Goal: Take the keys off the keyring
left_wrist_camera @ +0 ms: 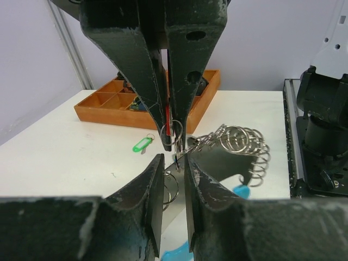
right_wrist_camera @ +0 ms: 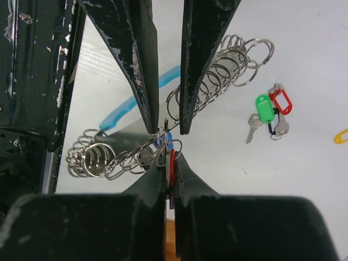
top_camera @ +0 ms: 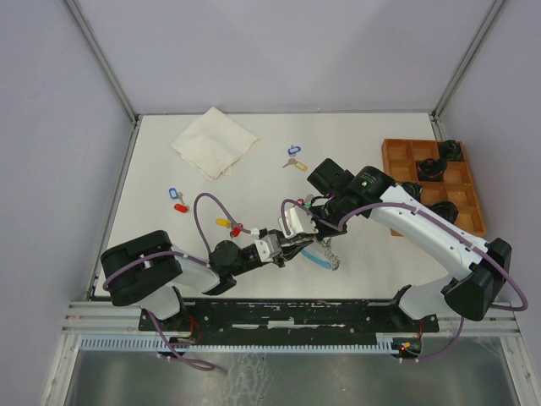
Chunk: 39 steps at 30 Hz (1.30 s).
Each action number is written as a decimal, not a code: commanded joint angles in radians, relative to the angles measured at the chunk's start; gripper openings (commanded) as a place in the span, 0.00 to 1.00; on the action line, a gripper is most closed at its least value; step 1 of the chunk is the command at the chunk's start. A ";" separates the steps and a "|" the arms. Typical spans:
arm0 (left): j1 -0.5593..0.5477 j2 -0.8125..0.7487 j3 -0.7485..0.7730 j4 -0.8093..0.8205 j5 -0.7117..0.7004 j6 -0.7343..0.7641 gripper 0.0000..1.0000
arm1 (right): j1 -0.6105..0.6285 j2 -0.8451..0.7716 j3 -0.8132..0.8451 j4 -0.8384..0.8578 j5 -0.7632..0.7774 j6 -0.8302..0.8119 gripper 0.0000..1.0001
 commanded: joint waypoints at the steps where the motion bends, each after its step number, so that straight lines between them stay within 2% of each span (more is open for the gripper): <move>1: 0.003 -0.005 0.029 0.119 0.022 0.038 0.27 | 0.003 -0.012 0.049 0.014 -0.021 0.007 0.01; 16: 0.003 -0.005 0.032 0.118 -0.005 0.026 0.27 | 0.003 -0.011 0.048 0.014 -0.023 0.006 0.01; 20: 0.003 -0.003 0.030 0.119 -0.010 0.025 0.18 | 0.003 -0.011 0.048 0.014 -0.021 0.006 0.01; 25: 0.003 -0.008 0.029 0.106 -0.019 0.026 0.14 | 0.003 -0.014 0.048 0.014 -0.021 0.006 0.01; 30: 0.004 -0.016 0.026 0.096 -0.022 0.029 0.03 | 0.003 -0.020 0.048 0.014 -0.025 0.006 0.01; 39: 0.003 -0.043 -0.009 0.125 -0.063 0.014 0.03 | -0.002 -0.038 0.040 0.010 -0.010 0.011 0.01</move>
